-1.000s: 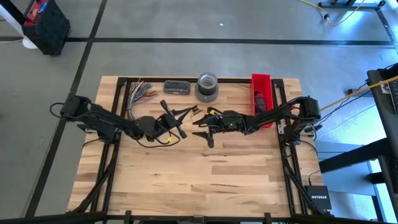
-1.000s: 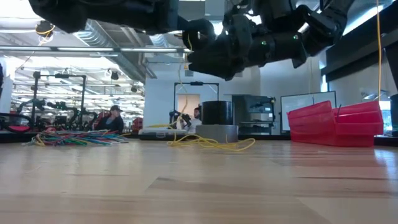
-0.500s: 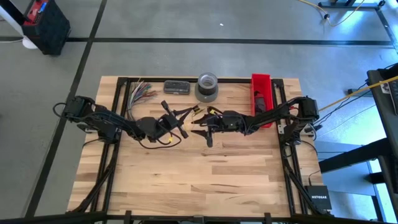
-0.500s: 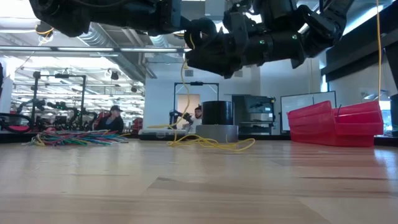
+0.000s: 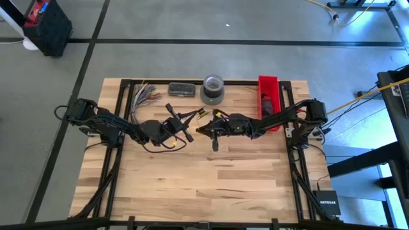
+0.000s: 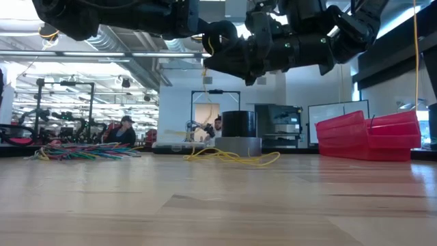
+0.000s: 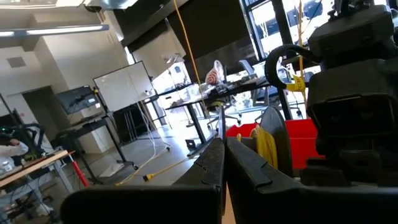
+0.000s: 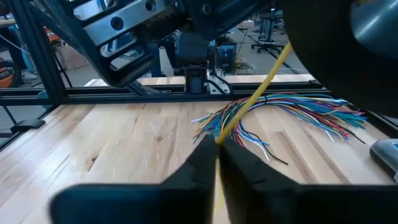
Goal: Coil cords
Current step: Uncoil the yellow wire from the black spool
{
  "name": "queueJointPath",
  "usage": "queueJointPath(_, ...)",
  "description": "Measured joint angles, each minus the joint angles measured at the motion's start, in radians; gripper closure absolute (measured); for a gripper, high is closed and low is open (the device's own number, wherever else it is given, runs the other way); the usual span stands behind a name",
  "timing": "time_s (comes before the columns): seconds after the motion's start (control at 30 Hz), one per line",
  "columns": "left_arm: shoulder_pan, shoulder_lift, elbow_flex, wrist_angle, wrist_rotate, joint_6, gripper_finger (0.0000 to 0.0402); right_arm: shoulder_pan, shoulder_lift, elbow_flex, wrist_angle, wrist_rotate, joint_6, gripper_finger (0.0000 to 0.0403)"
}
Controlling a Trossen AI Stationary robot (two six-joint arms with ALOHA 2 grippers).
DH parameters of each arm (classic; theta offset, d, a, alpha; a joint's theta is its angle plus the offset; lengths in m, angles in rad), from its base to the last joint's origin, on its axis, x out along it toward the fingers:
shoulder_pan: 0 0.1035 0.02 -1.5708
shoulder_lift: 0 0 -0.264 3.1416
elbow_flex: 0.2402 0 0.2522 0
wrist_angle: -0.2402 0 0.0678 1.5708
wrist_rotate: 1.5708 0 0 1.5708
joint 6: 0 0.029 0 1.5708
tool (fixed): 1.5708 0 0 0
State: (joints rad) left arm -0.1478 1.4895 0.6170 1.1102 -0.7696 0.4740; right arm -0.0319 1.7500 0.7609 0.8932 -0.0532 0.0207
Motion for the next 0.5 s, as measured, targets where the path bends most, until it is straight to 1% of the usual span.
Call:
queueJointPath(0.07, 0.000, 0.000, 0.000, -0.002, 0.000, 0.000, 0.0402, 0.000, 0.000, 0.000, 0.000, 0.000, 0.000, 0.0392)
queueJointPath(0.2, 0.000, 0.000, 0.000, -0.009, 0.000, 0.011, 0.0402, 0.025, 0.000, 0.000, 0.025, -0.003, 0.000, 0.0383)
queueJointPath(0.3, 0.006, 0.000, 0.000, -0.028, -0.004, 0.054, 0.0402, 0.055, -0.002, 0.011, 0.035, -0.041, -0.028, 0.0393)
queueJointPath(0.4, 0.005, 0.000, 0.000, -0.066, -0.056, 0.113, 0.0402, 0.081, -0.030, 0.016, 0.014, -0.050, -0.073, 0.0396)
queueJointPath(0.5, 0.000, 0.000, 0.000, -0.080, -0.109, 0.171, 0.0402, 0.098, -0.094, 0.017, -0.055, -0.008, -0.108, 0.0389)
